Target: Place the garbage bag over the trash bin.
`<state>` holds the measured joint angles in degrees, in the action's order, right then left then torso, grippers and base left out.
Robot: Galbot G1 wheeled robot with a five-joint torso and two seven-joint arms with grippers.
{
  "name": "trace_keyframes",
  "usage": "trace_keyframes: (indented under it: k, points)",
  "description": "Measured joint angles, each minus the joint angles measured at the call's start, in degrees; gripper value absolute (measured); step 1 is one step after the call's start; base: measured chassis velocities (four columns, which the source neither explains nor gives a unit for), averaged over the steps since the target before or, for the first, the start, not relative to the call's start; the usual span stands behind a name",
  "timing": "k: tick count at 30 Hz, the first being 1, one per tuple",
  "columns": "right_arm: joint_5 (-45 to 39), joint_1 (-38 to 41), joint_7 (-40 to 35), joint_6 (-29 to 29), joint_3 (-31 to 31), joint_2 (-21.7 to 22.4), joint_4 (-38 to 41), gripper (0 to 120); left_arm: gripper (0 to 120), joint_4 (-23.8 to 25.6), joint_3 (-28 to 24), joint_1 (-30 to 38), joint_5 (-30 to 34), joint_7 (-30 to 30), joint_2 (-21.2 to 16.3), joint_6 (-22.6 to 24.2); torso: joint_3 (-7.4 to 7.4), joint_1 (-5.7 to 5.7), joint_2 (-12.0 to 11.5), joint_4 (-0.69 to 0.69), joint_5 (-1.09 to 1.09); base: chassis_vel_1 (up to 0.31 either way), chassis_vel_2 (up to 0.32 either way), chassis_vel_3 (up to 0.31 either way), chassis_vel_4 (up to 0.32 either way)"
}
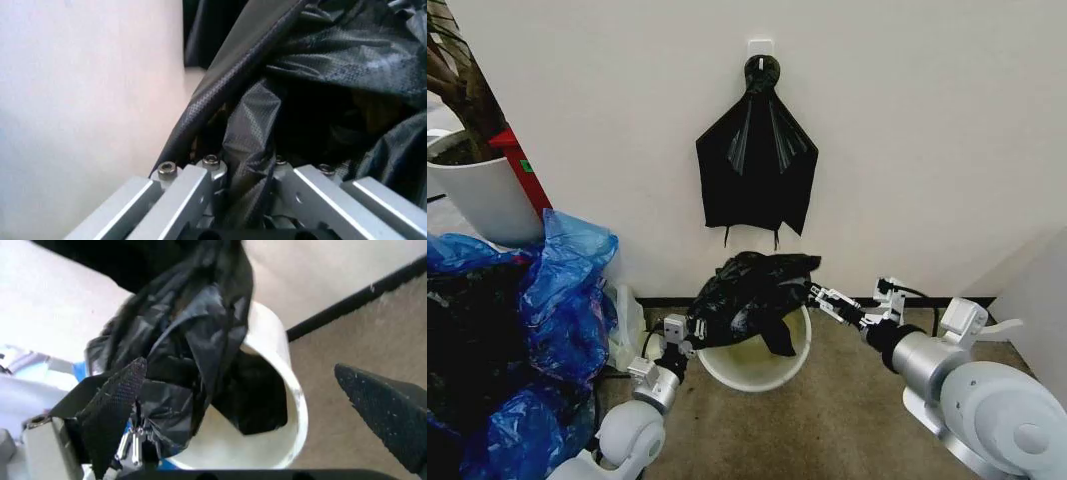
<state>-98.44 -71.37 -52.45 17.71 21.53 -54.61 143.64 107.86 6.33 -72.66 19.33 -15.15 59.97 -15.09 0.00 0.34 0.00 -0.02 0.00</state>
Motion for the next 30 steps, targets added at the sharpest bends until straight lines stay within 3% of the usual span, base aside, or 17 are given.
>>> trace_keyframes:
  k: [3, 8, 21, 26, 30]
  points:
    - [-2.5, 1.7, -2.5, -2.0, -1.3, -3.4, 0.0, 100, 3, -0.5, -0.6, 0.7, -4.9, -1.9, 0.5, -2.6, 0.0, 0.0, 0.0, 0.01, 0.0, 0.0, 0.0, 0.0, 0.0]
    - [-2.7, 2.3, -3.5, -2.6, -3.2, -5.2, -0.1, 100, 3, -1.1, -1.0, 0.9, -7.8, -2.9, 0.8, -3.9, 0.0, 0.0, 0.0, 0.0, 0.0, 0.0, 0.0, 0.0, 0.0]
    - [4.7, 6.9, -3.7, -2.5, -12.9, -11.3, -4.1, 100, 3, -4.3, -1.6, 0.7, -16.0, -3.3, 1.8, -8.7, 0.0, 0.0, 0.0, 0.01, -0.01, 0.0, 0.0, 0.0, 0.0]
    - [8.2, 7.6, -3.7, -1.8, -15.0, -12.7, -7.3, 78, 3, -3.5, -1.2, -0.3, -16.3, -3.1, 1.9, -9.0, 0.0, 0.0, 0.0, 0.01, 0.0, 0.0, 0.0, 0.0, 0.0]
    - [8.5, 7.0, -3.4, -1.5, -14.6, -12.2, -7.5, 67, 3, -2.9, -1.1, -0.6, -15.9, -3.1, 1.8, -9.0, 0.0, 0.0, 0.0, 0.01, 0.0, 0.0, 0.0, 0.0, 0.0]
